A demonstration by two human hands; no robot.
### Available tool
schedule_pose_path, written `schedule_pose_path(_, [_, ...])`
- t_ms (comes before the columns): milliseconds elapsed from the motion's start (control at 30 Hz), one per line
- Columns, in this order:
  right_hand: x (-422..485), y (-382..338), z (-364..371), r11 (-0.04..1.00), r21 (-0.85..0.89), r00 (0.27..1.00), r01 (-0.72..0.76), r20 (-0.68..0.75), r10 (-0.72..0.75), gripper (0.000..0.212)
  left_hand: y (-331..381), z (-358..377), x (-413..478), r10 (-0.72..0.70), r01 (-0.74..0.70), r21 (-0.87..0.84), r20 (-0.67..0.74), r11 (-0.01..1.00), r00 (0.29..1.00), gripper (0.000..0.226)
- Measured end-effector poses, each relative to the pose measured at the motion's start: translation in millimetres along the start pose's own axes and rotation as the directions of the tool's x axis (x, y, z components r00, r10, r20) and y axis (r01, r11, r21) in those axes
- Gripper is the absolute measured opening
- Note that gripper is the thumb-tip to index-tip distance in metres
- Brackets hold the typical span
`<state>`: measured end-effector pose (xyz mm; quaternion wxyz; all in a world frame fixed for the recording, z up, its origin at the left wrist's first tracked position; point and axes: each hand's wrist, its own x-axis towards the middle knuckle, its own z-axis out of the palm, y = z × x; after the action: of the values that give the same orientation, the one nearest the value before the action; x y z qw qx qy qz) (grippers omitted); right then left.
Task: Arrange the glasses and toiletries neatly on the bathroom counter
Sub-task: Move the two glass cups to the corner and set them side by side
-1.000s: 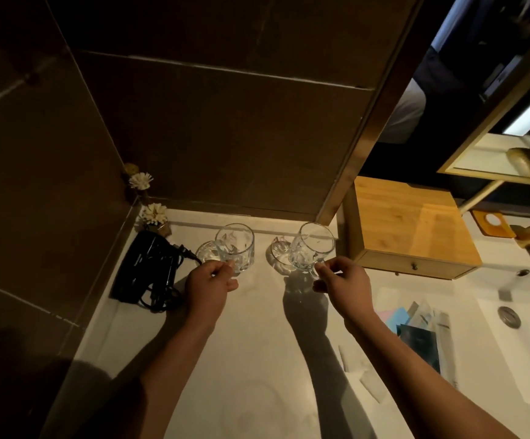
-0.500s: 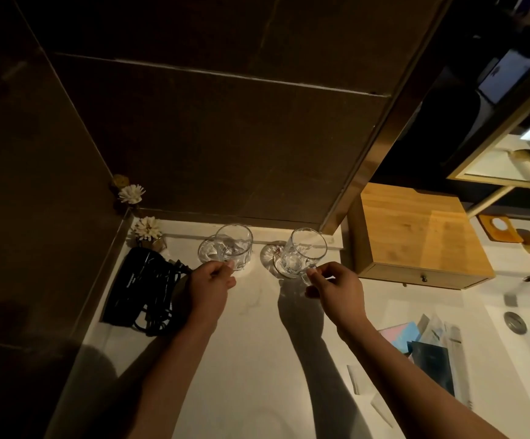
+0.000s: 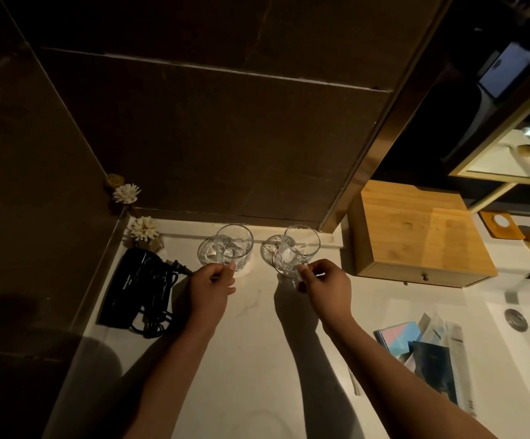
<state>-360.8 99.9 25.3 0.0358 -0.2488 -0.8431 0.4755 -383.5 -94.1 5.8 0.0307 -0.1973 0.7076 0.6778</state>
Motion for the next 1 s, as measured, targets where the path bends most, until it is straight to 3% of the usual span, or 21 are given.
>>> schedule_pose_path(1000, [-2, 8, 13, 0.999, -0.033, 1.0, 0.023, 0.0, -0.023, 0.021, -1, 5, -6, -0.011, 0.011, -0.012, -0.003, 1.0, 1.0, 0.017])
